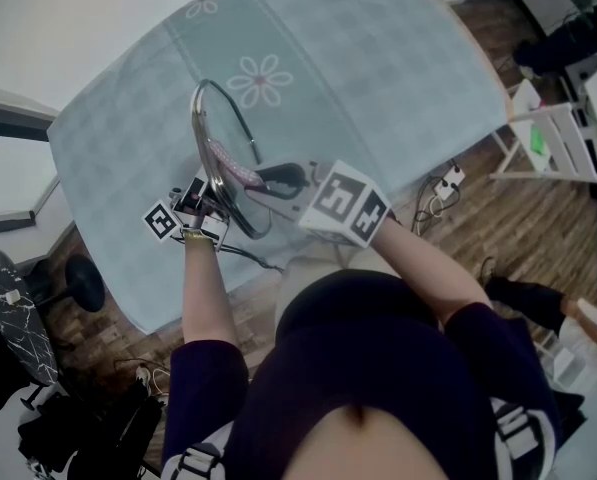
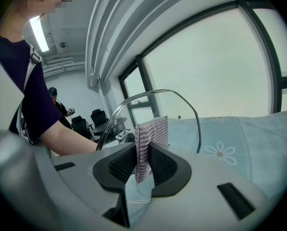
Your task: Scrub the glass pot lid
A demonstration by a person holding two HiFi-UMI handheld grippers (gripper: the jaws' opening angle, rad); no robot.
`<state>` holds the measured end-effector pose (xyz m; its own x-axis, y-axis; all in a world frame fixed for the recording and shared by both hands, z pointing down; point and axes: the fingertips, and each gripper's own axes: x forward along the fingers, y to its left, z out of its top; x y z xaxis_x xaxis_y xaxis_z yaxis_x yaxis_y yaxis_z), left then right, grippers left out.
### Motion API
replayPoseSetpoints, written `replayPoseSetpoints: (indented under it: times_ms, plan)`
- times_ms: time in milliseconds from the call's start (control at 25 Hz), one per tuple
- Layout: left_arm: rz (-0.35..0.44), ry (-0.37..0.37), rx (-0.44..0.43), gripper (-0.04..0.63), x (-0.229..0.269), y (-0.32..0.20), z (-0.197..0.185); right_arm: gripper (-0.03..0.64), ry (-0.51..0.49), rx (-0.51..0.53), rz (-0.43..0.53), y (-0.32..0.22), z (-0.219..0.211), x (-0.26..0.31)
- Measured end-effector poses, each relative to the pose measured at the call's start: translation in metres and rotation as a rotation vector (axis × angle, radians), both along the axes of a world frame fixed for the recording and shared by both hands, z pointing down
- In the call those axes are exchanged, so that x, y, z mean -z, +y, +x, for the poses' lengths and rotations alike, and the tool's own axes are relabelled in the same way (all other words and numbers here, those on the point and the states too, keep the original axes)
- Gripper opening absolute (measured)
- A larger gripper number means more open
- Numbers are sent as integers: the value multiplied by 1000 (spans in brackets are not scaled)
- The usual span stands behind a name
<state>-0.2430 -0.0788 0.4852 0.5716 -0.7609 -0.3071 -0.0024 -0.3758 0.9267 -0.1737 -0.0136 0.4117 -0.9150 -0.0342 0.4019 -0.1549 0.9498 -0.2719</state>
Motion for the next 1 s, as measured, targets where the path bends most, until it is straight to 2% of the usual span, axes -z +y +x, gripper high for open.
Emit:
replayPoseSetpoints:
  times_ms: [1000]
  plan:
    - [0,13,26,166,-1,0,-2,78,-11,151,-36,49,24,-2]
